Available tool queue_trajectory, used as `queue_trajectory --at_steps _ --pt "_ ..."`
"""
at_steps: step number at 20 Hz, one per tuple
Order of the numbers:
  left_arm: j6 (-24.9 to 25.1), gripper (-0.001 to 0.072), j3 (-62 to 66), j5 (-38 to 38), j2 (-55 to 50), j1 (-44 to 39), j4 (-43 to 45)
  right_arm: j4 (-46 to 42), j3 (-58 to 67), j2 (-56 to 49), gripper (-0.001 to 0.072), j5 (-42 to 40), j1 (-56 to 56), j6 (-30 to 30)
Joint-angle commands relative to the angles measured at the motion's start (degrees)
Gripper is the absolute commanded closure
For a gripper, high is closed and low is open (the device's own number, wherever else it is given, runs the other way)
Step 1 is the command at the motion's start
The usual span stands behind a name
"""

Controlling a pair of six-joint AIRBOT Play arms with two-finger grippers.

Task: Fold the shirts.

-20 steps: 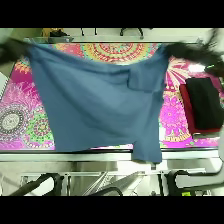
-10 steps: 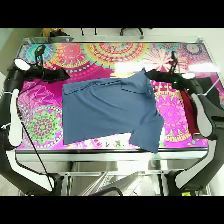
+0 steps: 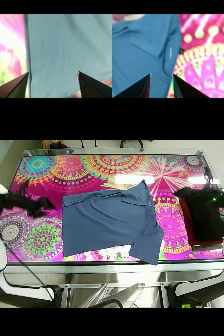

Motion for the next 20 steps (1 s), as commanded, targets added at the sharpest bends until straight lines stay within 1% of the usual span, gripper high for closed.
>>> queue_trajectory --at_steps 1,3,6,9,12,13,14,15,16,17,18,20 --pt "0.2 0.0043 -26.8 7.3 10.2 2.7 0.0 -2.2 -4.4 0.6 0.0388 4.1 -4.1 -0.5" --pt "1.4 0.0043 -37.2 11.8 13.5 3.6 -0.1 -2.0 -4.7 0.5 0.0387 4.2 -3.9 -1.4" --pt "3.0 0.0044 -44.5 16.0 15.4 3.4 -1.4 2.3 -4.7 0.5 0.0388 4.2 -4.0 -3.0" --pt "5.6 0.0043 -46.2 19.2 13.9 0.2 -6.8 4.2 -4.7 0.5 0.0388 4.2 -3.8 -3.5" --pt "7.5 0.0051 -43.3 20.7 11.3 -4.0 -12.3 4.2 -4.7 0.4 0.0388 4.9 -3.8 -3.5" --pt "7.5 0.023 -41.3 20.4 10.4 -5.4 -12.5 4.1 -4.7 0.4 0.0388 5.7 -3.9 -3.5" --pt "7.5 0.051 -38.9 19.8 9.7 -6.7 -12.0 4.1 -4.7 0.4 0.0388 6.6 -3.9 -3.5" --pt "7.8 0.0693 -36.6 19.1 9.0 -7.5 -12.0 3.7 -4.7 0.4 0.0396 7.4 -4.0 -3.1" --pt "7.9 0.0696 -33.9 19.0 8.4 -7.8 -11.9 2.6 -4.7 0.4 0.0456 8.2 -4.0 -2.6" --pt "7.8 0.0697 -31.5 18.9 7.9 -7.7 -11.8 0.4 -4.8 0.4 0.0476 8.5 -4.0 -1.5" --pt "6.7 0.0697 -28.6 18.8 7.3 -7.1 -10.3 -1.8 -4.8 0.4 0.0475 9.2 -4.0 -0.5" --pt "3.7 0.0697 -22.6 17.4 5.9 -4.8 -4.6 -3.8 -5.9 0.5 0.0475 10.4 -4.0 1.2"
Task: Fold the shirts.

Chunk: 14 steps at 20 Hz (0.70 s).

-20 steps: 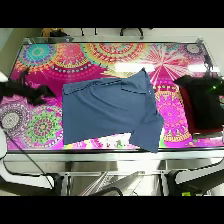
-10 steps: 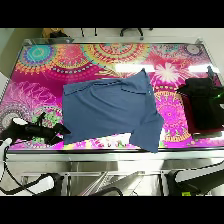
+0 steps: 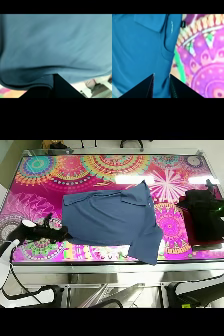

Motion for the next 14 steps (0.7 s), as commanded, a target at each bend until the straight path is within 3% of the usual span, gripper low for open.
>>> queue_trajectory --at_steps 1,3,4,5,9,14 --pt "-3.3 0.0697 9.8 -2.8 -2.5 2.4 5.6 -3.9 -2.4 0.3 0.0475 2.6 0.0 2.8" --pt "-3.3 0.0697 14.2 -5.2 -4.1 4.6 5.7 -3.9 -7.7 1.1 0.0447 2.5 0.5 2.8" --pt "-3.3 0.0697 15.6 -5.6 -4.9 5.1 5.6 -3.9 -10.9 1.4 0.0365 2.3 0.9 2.8" --pt "-3.2 0.0696 16.5 -5.6 -5.5 5.1 5.6 -4.0 -14.4 1.5 0.0339 1.8 1.4 2.8" --pt "-2.8 0.0697 19.4 -7.0 -8.4 3.8 5.7 -5.7 -25.0 1.5 0.0338 -5.6 5.6 2.1" --pt "-2.8 0.0696 22.3 -9.2 -9.8 3.2 5.7 -5.8 -27.1 1.5 0.0342 -10.0 13.0 2.8"
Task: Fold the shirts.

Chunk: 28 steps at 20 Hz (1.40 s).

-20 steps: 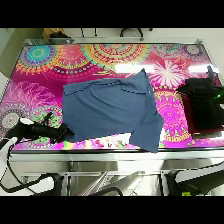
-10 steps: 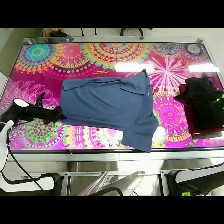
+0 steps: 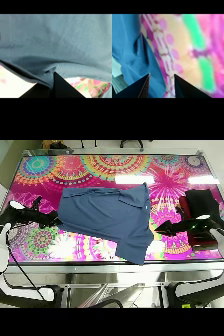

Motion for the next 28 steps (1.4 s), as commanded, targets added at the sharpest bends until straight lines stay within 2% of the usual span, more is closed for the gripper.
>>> queue_trajectory --at_steps 1,16,17,20,24,26,28 --pt "0.0 0.0696 2.3 -2.1 -0.7 0.0 0.2 -1.4 -1.8 -0.1 0.0342 -4.3 4.6 0.7" --pt "0.0 0.0696 4.5 -6.4 -0.7 0.3 0.2 0.4 -1.8 0.0 0.0351 3.9 10.1 1.0" --pt "0.0 0.0696 4.5 -6.2 -0.7 0.3 0.2 0.4 -1.8 -0.1 0.0419 3.7 10.1 0.9" --pt "0.3 0.0696 4.5 -6.0 -0.7 0.3 0.2 1.2 -1.8 -0.1 0.044 2.8 10.8 0.7" --pt "0.9 0.0696 4.5 -6.1 -0.7 0.3 0.2 1.3 -1.8 0.0 0.069 2.2 13.7 0.6" --pt "1.1 0.0696 4.5 -6.4 -0.5 0.3 -0.4 3.9 -1.3 0.2 0.0691 2.9 14.0 -0.4" --pt "3.0 0.0698 5.2 -7.7 2.0 0.3 -3.6 10.4 2.8 2.4 0.0691 5.4 12.3 -2.0"
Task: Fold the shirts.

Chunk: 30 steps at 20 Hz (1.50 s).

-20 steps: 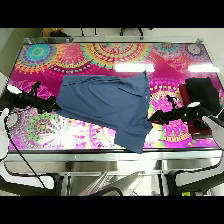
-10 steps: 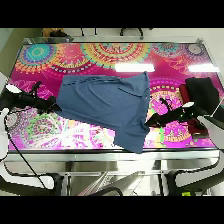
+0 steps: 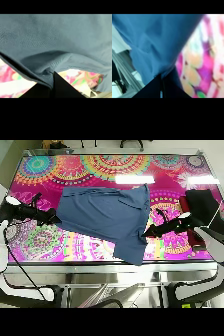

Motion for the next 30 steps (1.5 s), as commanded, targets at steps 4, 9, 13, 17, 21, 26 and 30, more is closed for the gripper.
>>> queue_trajectory --at_steps 4,9,13,17,21,26,30 --pt "3.7 0.0697 14.4 -4.5 15.3 1.8 -21.8 27.5 27.3 12.0 0.0691 5.4 -8.8 -3.5" --pt "2.6 0.0697 45.9 -2.9 28.3 11.1 -43.6 32.5 62.6 21.4 0.0691 -0.7 -23.1 1.8" --pt "2.6 0.0696 55.0 2.8 39.1 26.0 -41.5 27.1 68.9 29.4 0.0691 -10.1 -30.4 1.0" --pt "2.5 0.0696 46.2 1.9 42.3 33.6 -44.8 21.9 68.8 29.9 0.0692 -11.3 -30.7 -0.4" --pt "8.3 0.0696 31.8 0.2 36.5 25.2 -47.1 31.1 66.2 22.5 0.0691 -4.0 -30.4 -3.1" --pt "10.4 0.0696 23.5 2.2 20.3 0.3 -29.7 19.8 58.4 9.9 0.069 -1.9 -16.9 -4.3" --pt "11.4 0.0696 20.3 10.3 6.0 -11.3 -9.3 4.1 57.3 -4.5 0.0691 -3.9 -6.6 -2.3"
